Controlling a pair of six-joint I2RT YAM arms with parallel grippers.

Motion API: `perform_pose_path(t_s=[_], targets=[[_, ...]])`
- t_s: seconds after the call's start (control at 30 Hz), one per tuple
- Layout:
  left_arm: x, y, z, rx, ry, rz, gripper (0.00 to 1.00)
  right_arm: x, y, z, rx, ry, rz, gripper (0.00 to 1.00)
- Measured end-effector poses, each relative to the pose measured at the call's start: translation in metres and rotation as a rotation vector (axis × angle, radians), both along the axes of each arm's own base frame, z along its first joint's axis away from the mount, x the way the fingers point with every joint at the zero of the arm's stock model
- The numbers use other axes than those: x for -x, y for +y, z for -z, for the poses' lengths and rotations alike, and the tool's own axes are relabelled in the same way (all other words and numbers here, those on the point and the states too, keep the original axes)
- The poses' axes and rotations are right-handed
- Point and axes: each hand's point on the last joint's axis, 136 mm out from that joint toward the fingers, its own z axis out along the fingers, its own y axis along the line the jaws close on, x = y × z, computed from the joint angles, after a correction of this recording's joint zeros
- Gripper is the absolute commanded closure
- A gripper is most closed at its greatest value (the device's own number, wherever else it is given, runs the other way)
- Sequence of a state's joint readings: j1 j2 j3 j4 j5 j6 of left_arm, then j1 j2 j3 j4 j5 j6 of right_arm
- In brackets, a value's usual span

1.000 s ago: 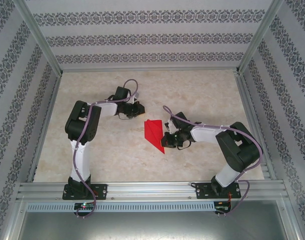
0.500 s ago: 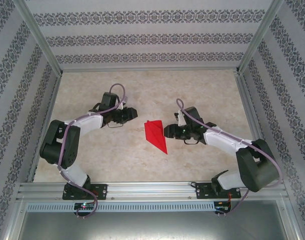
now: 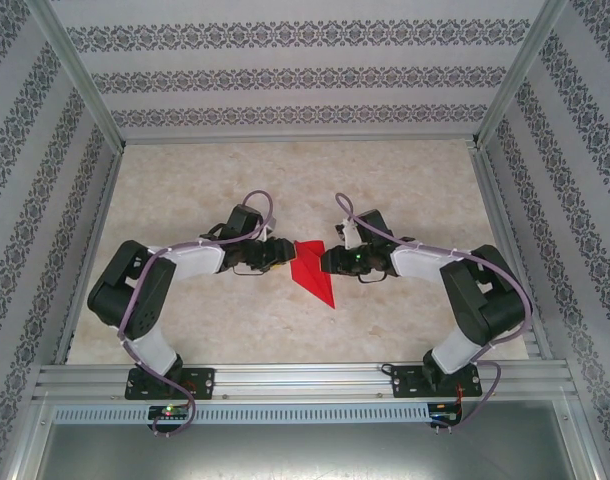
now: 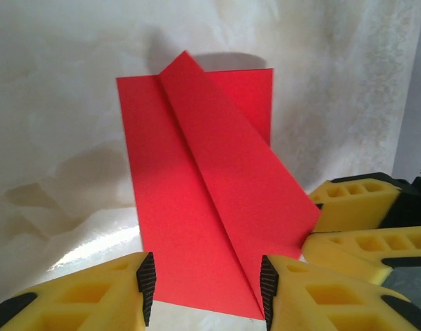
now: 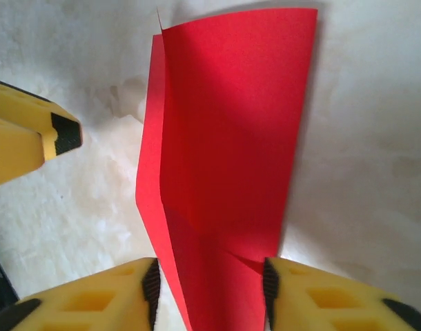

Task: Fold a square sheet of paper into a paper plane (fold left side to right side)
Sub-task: Turn over the paper at the center of the table.

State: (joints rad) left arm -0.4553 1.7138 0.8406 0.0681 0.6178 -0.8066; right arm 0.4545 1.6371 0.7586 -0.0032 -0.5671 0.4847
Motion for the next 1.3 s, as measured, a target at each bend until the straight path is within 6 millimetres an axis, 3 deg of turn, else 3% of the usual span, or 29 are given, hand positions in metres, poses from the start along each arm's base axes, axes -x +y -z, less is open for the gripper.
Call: perform_pose_path(t_s=[0.1,0.17,0.43,0.97,1.17,1.3], targets=[[0.001,-0.005,0.005,-0.004,0.017,0.005,0.52,-0.001,0.001,0.003,0.002,0.002,-0.004,0.95],[0.0,-0.009,0.004,-0.002,0.015,0.012,0.52,-0.001,0.0,0.004,0.006,0.001,-0.006,0.97],[-0.007,-0.024,-0.003,0.01,-0.001,0.03,0.5,-0.001,-0.004,0.006,0.03,-0.004,0.0,0.98],[-0.014,-0.041,0.01,0.008,0.032,0.047,0.52,-0.003,-0.01,-0.001,0.027,-0.025,0.02,0.97],[-0.024,-0.051,0.021,0.015,0.04,0.052,0.68,-0.003,-0.012,0.001,0.029,-0.019,0.026,0.89],[-0.027,-0.054,0.021,0.026,0.036,0.052,0.8,-0.001,-0.017,0.0,0.024,-0.018,0.037,0.72]])
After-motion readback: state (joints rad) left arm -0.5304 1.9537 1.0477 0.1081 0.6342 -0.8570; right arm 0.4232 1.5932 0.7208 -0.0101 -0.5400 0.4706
